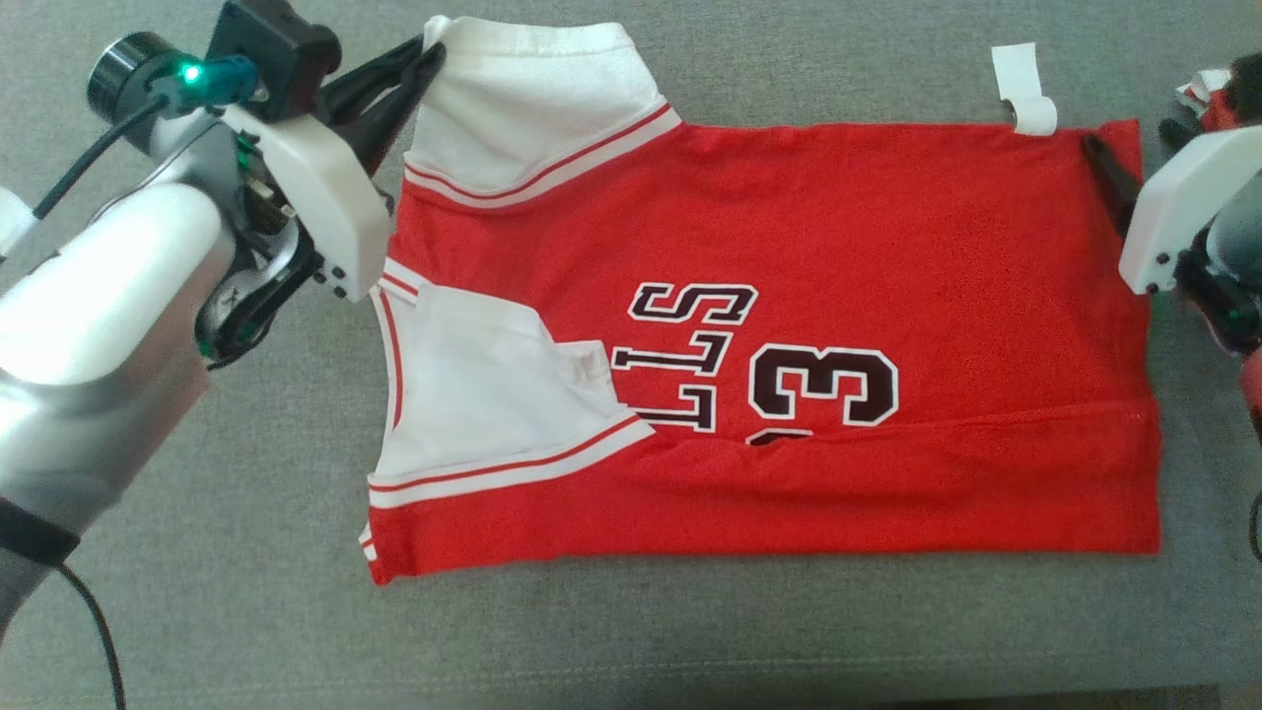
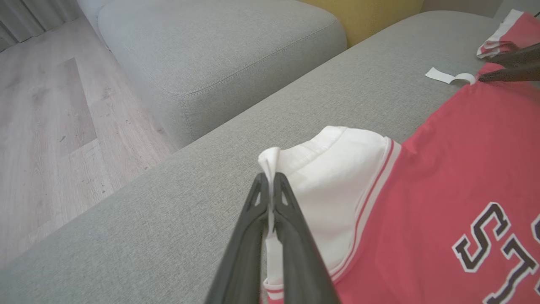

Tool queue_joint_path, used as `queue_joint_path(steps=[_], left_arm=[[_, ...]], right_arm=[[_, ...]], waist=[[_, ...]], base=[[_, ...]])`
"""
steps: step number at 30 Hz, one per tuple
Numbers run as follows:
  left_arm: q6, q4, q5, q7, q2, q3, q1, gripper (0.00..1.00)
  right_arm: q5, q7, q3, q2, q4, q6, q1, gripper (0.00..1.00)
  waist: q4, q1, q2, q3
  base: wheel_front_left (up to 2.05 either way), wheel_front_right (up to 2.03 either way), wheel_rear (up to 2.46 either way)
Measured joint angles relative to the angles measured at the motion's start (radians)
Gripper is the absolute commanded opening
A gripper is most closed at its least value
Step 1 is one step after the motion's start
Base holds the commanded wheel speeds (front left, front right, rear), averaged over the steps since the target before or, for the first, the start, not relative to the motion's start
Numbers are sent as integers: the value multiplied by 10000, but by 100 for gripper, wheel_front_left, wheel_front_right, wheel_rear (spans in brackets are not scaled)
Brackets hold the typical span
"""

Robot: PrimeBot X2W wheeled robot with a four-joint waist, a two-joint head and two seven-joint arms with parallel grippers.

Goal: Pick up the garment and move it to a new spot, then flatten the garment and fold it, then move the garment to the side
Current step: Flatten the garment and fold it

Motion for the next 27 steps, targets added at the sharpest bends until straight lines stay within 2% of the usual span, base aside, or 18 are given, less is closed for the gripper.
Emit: queue_joint_path(steps=[7, 8, 9, 13, 20, 27], left_arm=[[75, -104, -2, 58, 56, -40, 3, 0], [77, -84, -2, 59, 61, -40, 3, 0], [84, -52, -4, 59, 61, -40, 3, 0], [165, 234, -13, 25, 61, -36, 7, 0], [357, 982, -90, -731, 90, 332, -12, 0], [393, 1662, 46, -1375, 54, 616, -421, 0]], right_arm=[[587, -10, 493, -59, 209, 0, -327, 100], [652, -2, 625, -88, 213, 0, -382, 57], [690, 2, 759, -125, 219, 0, -454, 0], [1047, -161, 1152, -173, 151, 0, -523, 0], [1597, -1601, 1415, -257, -305, 0, -960, 0], [1990, -2577, 1768, -288, -652, 0, -1778, 0]], waist=[[13, 0, 0, 107], [3, 1, 0, 125], [-8, 1, 0, 135], [-41, 1, 0, 87], [-120, 1, 0, 67], [-109, 2, 0, 284]], base=[[0, 0, 0], [0, 0, 0], [0, 0, 0], [0, 0, 0], [0, 0, 0], [0, 0, 0]])
